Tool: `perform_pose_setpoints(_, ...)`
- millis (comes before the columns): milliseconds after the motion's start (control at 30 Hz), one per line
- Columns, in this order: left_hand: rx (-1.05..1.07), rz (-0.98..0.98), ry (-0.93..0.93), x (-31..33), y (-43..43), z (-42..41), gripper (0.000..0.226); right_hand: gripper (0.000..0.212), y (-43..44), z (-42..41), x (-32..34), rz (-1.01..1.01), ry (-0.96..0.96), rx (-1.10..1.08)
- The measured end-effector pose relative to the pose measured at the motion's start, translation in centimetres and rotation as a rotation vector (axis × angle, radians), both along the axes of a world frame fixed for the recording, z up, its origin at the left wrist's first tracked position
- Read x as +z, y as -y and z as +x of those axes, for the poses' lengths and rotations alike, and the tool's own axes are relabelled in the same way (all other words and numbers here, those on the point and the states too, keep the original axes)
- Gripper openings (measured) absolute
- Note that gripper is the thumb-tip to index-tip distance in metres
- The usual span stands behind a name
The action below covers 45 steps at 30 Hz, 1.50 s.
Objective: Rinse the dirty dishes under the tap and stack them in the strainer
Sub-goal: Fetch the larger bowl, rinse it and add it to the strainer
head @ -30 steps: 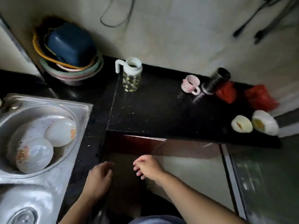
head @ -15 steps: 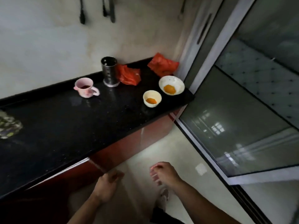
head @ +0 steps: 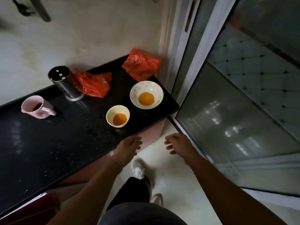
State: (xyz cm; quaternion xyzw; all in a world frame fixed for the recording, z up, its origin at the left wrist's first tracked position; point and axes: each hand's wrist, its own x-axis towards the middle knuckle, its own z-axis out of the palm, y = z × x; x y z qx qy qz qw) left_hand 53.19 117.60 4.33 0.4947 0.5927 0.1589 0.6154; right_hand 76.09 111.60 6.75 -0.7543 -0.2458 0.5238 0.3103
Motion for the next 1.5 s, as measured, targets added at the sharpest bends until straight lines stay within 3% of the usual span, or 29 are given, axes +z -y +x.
perform_pose_setpoints(133,0.3,-0.22,0.199,-1.8,-6.8,4.8,0.02,0.017,-8.5,3.4,-1.2,0.004,0.031,0.008)
perform_pose_setpoints(267,0.417,-0.403,0.255,-3.9,-11.1,8.5,0.028,0.016,-16.6,5.7,-2.1,-0.015,0.121,0.055)
perform_pose_setpoints(333,0.501,-0.456,0.268,-4.3,-12.4,9.7,0.033,0.028,-20.0,6.4,-2.1,-0.031,0.185,0.144)
perform_pose_setpoints(433,0.583,-0.429,0.227,-4.7,-14.1,11.1,0.037,0.047,-23.9,7.1,-1.7,-0.049,0.267,0.308)
perform_pose_setpoints(533,0.664,-0.361,0.192,-4.8,-15.1,12.6,0.024,0.058,-26.9,8.0,-2.2,-0.078,0.313,0.471)
perform_pose_setpoints(600,0.728,-0.315,0.178,-4.5,-15.4,13.6,0.028,0.054,-28.2,8.6,-2.8,-0.078,0.315,0.551)
perform_pose_setpoints(733,0.835,-0.251,0.141,-3.0,-15.0,15.7,0.037,0.027,-29.3,10.1,-2.8,-0.006,0.38,0.626)
perform_pose_setpoints(833,0.925,-0.207,0.085,-1.7,-12.1,17.8,0.027,0.015,-28.0,11.1,-1.8,0.036,0.377,0.724)
perform_pose_setpoints(1100,1.229,-0.147,0.191,2.1,1.7,19.7,0.025,0.023,-21.2,10.2,0.8,0.195,0.414,1.217)
perform_pose_setpoints(1300,1.463,-0.092,0.156,4.7,14.7,16.1,0.031,0.017,-12.3,2.8,0.7,0.377,0.296,1.556)
perform_pose_setpoints(1500,1.689,-0.032,0.169,4.2,29.3,9.1,0.037,0.028,-0.2,-8.1,1.5,0.472,0.217,1.749)
